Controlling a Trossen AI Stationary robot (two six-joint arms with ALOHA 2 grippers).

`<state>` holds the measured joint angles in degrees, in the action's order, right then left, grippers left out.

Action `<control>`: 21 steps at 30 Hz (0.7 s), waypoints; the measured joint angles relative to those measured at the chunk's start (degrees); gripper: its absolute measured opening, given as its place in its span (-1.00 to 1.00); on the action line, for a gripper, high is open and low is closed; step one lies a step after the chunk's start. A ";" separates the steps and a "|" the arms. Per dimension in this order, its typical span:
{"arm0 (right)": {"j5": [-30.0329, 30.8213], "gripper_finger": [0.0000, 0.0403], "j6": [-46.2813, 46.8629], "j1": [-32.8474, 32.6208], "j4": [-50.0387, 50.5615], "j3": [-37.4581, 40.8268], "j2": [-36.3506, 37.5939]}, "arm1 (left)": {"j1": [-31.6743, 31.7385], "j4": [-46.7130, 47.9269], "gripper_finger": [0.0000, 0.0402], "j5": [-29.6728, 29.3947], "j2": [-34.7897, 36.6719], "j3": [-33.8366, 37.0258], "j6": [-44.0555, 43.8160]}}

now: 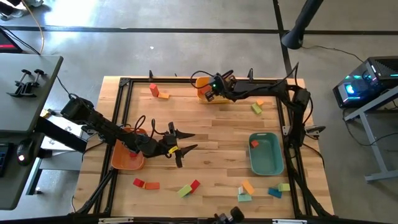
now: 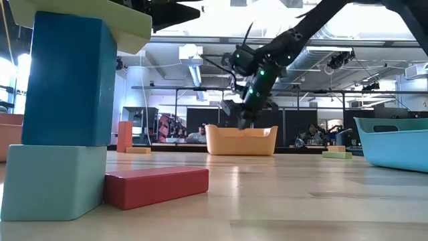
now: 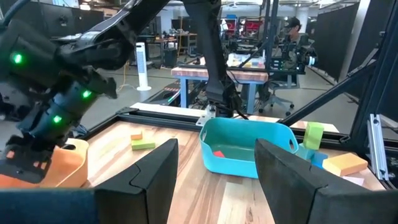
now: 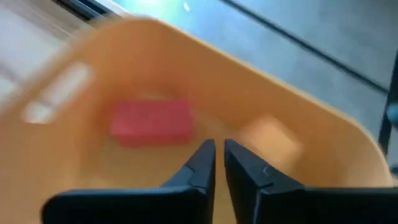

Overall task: Sort blocks by size
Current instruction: Put the yellow large block into the yellow bin, then put the orange medium block into the orange bin

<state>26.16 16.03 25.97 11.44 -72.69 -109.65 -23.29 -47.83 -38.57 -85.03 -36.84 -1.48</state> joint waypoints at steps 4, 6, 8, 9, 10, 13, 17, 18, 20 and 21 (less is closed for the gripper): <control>0.99 -0.94 -3.25 -2.36 -1.31 -0.11 1.23 | 0.02 0.05 -0.02 -0.01 0.00 0.00 0.04; 3.53 -0.95 -4.40 -3.37 -0.92 -0.09 1.78 | 0.00 0.07 -0.02 0.00 0.00 -0.02 0.04; 5.57 -0.95 -5.72 -4.24 -0.42 -0.09 2.88 | -0.09 0.24 -0.02 0.00 0.00 -0.02 -0.05; 5.74 -0.95 -6.27 -4.70 0.33 -0.09 3.50 | -0.18 0.37 -0.02 0.00 0.00 -0.01 -0.27; 5.75 -0.95 -6.99 -5.15 1.48 -0.11 4.02 | -0.26 0.51 -0.02 0.00 0.00 -0.01 -0.37; 6.65 -0.95 -7.52 -6.61 6.31 -0.09 5.58 | -0.44 0.52 -0.02 0.00 0.00 -0.02 -0.07; 17.65 -0.95 -7.54 -11.28 12.87 0.47 10.13 | -0.45 0.98 -0.02 0.00 0.00 -0.02 -0.21; 21.14 -0.95 -7.48 -13.26 14.42 1.31 11.61 | -0.55 1.39 -0.02 0.00 0.00 -0.02 -0.48; 26.69 -0.95 -6.31 -18.42 17.12 4.23 15.14 | -0.93 2.27 -0.02 -0.23 0.00 -0.01 -0.86; 28.78 -0.95 -5.42 -21.25 18.11 5.96 17.20 | -1.23 2.55 -0.02 -0.46 0.00 -0.01 -0.88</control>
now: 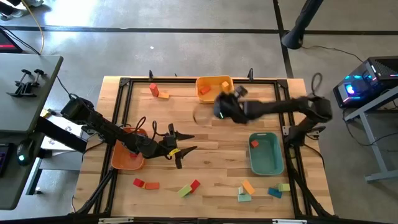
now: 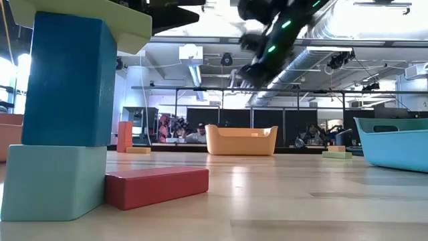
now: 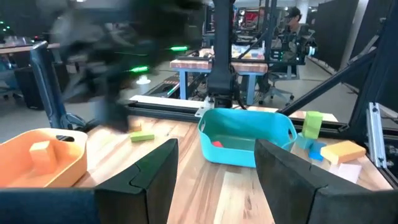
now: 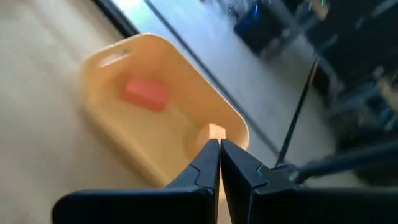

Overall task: Sort blocks by size
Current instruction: Put the orange medium block into the orange bin

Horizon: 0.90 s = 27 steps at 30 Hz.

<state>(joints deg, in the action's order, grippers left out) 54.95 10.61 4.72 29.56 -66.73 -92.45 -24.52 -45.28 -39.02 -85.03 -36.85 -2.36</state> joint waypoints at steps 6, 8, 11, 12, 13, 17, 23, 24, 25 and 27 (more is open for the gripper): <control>0.50 -0.95 9.85 -18.29 0.51 12.01 12.87 | -1.06 0.42 -0.02 -2.23 -0.02 -0.01 0.00; -1.53 -0.95 12.43 -24.04 -1.29 15.62 16.09 | -1.13 0.57 -0.02 -4.76 -0.02 -0.03 0.42; -2.88 -0.95 17.22 -31.05 -5.84 20.42 19.46 | -2.06 2.10 -0.05 -12.12 -0.47 -1.33 1.31; -2.73 -0.95 20.09 -32.76 -7.87 22.03 20.06 | -2.53 3.21 -0.06 -13.98 -0.52 -2.09 2.41; -2.72 -0.94 21.91 -34.19 -10.21 23.49 20.46 | -3.03 4.49 -0.09 -15.15 -0.52 -3.16 3.78; -2.10 -0.82 24.83 -37.33 -20.63 28.54 20.11 | -4.97 9.86 -0.19 -15.52 -0.55 -8.81 9.43; -2.46 -0.49 17.16 -37.60 -41.79 33.33 15.81 | -7.63 18.71 -0.27 -9.34 -0.57 -16.02 11.48; -3.17 -0.44 14.65 -37.60 -44.93 33.55 14.89 | -8.09 19.19 -0.28 -6.50 -0.57 -16.82 11.52; -3.98 -0.40 12.03 -37.63 -47.93 33.56 13.78 | -8.59 19.37 -0.28 -3.82 -0.57 -17.48 11.52; -6.41 -0.32 6.13 -37.63 -53.59 33.47 11.71 | -9.69 19.65 -0.28 -0.05 -0.57 -18.53 11.60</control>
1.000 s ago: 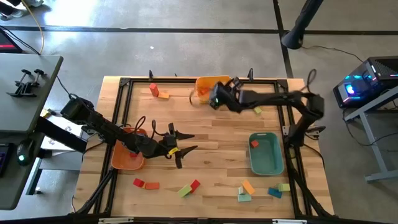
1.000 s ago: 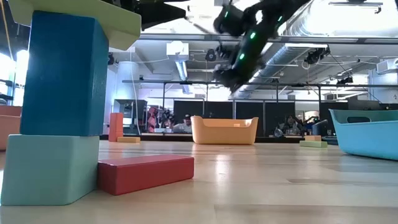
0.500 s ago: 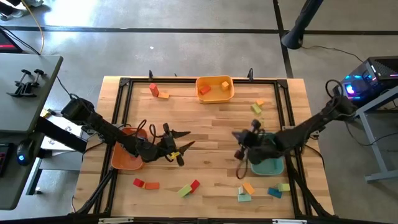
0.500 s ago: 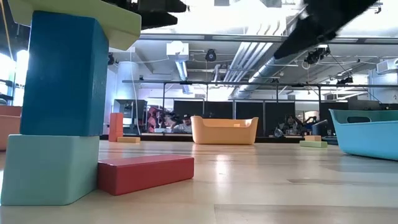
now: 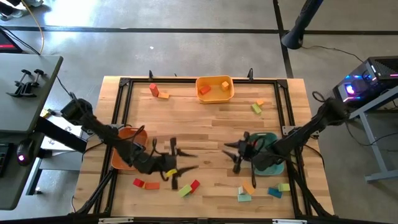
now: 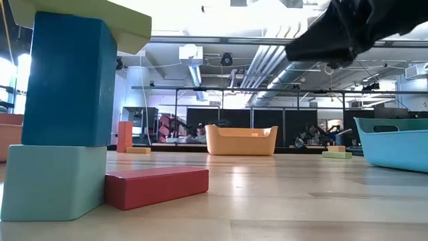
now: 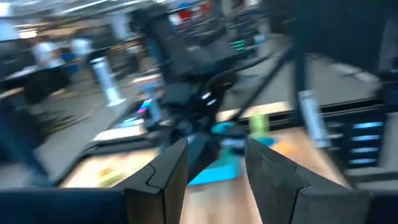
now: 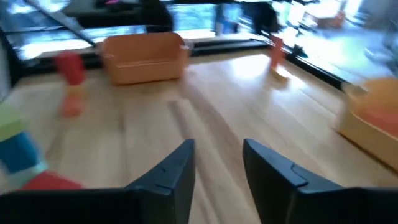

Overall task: Sort blocks by size
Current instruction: Put the orange medium block into the orange bin

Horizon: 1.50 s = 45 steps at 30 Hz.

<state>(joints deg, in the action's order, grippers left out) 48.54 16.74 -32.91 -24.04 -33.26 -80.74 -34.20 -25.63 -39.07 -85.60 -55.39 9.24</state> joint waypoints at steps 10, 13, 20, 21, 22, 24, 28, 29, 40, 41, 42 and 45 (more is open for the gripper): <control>-18.77 -0.25 -15.58 3.79 -14.40 -0.07 -5.88 | -3.44 4.79 -0.28 -8.37 -0.01 -0.49 -5.46; -20.70 -0.25 -15.70 5.10 -14.36 -0.07 -5.96 | -3.40 5.97 -0.28 -10.72 -0.04 -0.49 -6.46; -20.79 -0.25 -14.31 6.39 -14.36 -0.09 -5.95 | -6.01 6.41 -0.28 -15.34 -0.07 -2.45 -3.12; -20.81 -0.25 -14.17 6.31 -14.37 -0.09 -5.94 | -6.95 7.49 -0.28 -15.67 -0.07 -3.44 -2.80; -20.81 -0.25 -14.16 6.09 -14.38 -0.09 -5.94 | -7.98 8.71 -0.28 -15.86 -0.07 -4.41 -2.86; -20.81 -0.25 -14.17 5.78 -14.36 -0.09 -5.94 | -10.11 12.63 -0.28 -15.70 -0.07 -6.55 -4.54; -21.05 -0.25 -12.39 5.75 -14.38 -0.09 -5.94 | -14.12 22.56 -0.28 -10.80 -0.04 -10.98 -15.33; -21.05 -0.25 -12.20 5.75 -14.36 -0.09 -5.94 | -14.91 24.43 -0.28 -9.17 -0.04 -11.57 -19.45; -21.01 -0.25 -10.06 5.92 -14.37 -0.10 -5.94 | -16.05 29.58 -0.27 -3.95 0.00 -9.06 -49.70; -21.01 -0.25 -9.70 5.88 -14.38 -0.11 -5.94 | -15.79 31.81 -0.26 -3.51 0.00 -9.01 -49.70; -21.00 -0.25 -9.46 5.87 -14.38 -0.11 -5.94 | -15.56 33.88 -0.25 -2.86 0.00 -8.94 -49.48; -20.99 -0.25 -9.09 5.88 -14.36 -0.11 -5.94 | -15.53 37.22 -0.18 -1.60 0.00 -8.93 -48.20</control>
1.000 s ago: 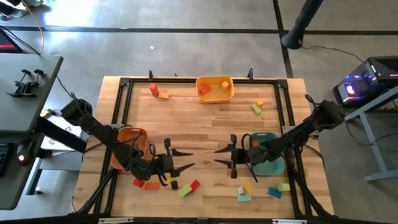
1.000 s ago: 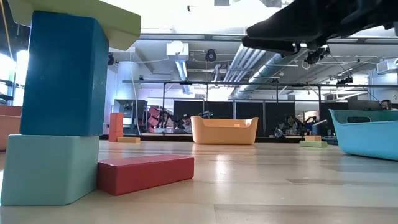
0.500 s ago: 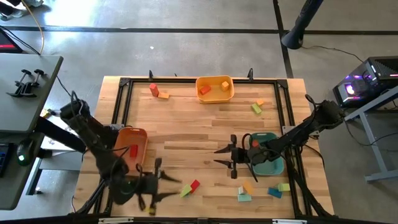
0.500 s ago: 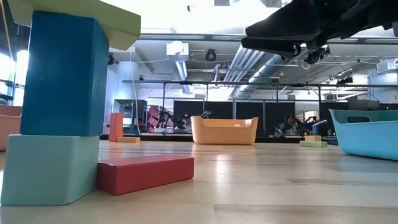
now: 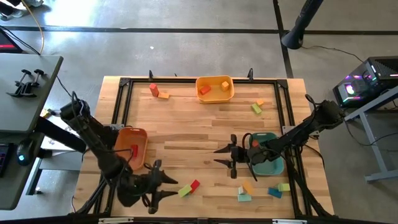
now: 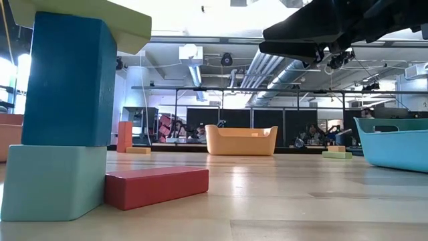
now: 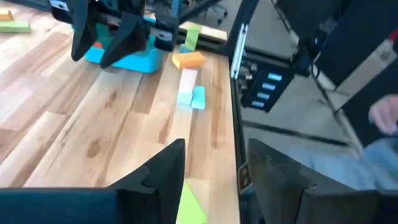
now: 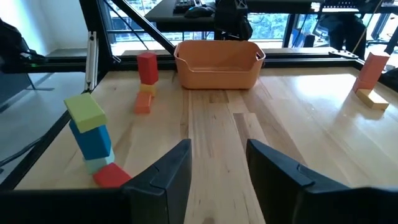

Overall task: Sort blocks by size
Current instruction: Put the orange medium block into the orange bin

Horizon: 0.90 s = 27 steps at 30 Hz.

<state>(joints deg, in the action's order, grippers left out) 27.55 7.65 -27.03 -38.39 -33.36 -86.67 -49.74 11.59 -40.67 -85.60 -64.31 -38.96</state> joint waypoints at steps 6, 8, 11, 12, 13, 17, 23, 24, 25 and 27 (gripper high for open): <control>0.02 -0.25 0.00 0.47 0.02 0.00 0.00 | 0.22 0.84 0.05 -0.49 -1.29 -0.09 4.45; 0.28 -0.25 0.45 0.50 0.09 0.00 0.00 | 0.28 1.13 0.13 0.34 -2.99 -0.07 5.73; 0.28 -0.25 1.34 0.47 0.89 0.00 0.00 | 0.26 1.69 0.19 2.37 -5.67 -0.07 6.30; 0.26 -0.25 1.35 0.46 1.03 0.00 0.00 | 0.26 2.38 0.20 3.68 -6.27 -0.06 5.75; 0.26 -0.25 1.49 0.46 1.17 0.00 0.00 | 0.26 3.24 0.20 5.12 -6.58 -0.04 4.69; 0.24 -0.25 2.93 0.46 1.36 0.00 0.00 | 0.26 7.90 0.20 9.71 -5.39 -0.04 -1.72; 0.22 -0.25 2.87 0.46 1.34 0.00 0.00 | -0.24 19.65 0.20 14.74 -4.39 -0.07 -9.02; 0.22 -0.25 2.87 0.48 1.36 0.00 0.00 | 0.10 21.84 0.20 16.49 -4.40 -0.07 -10.03; 0.22 -0.25 2.85 0.50 1.33 0.00 0.00 | 0.53 24.16 0.20 18.23 -4.60 -0.07 -10.98; 0.41 -0.25 2.85 0.50 1.35 0.00 0.00 | 1.50 28.04 0.20 20.95 -5.17 -0.07 -12.31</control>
<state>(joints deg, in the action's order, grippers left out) 27.96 10.50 -26.52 -37.04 -33.36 -86.67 -48.23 39.63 -19.72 -90.77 -64.38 -51.27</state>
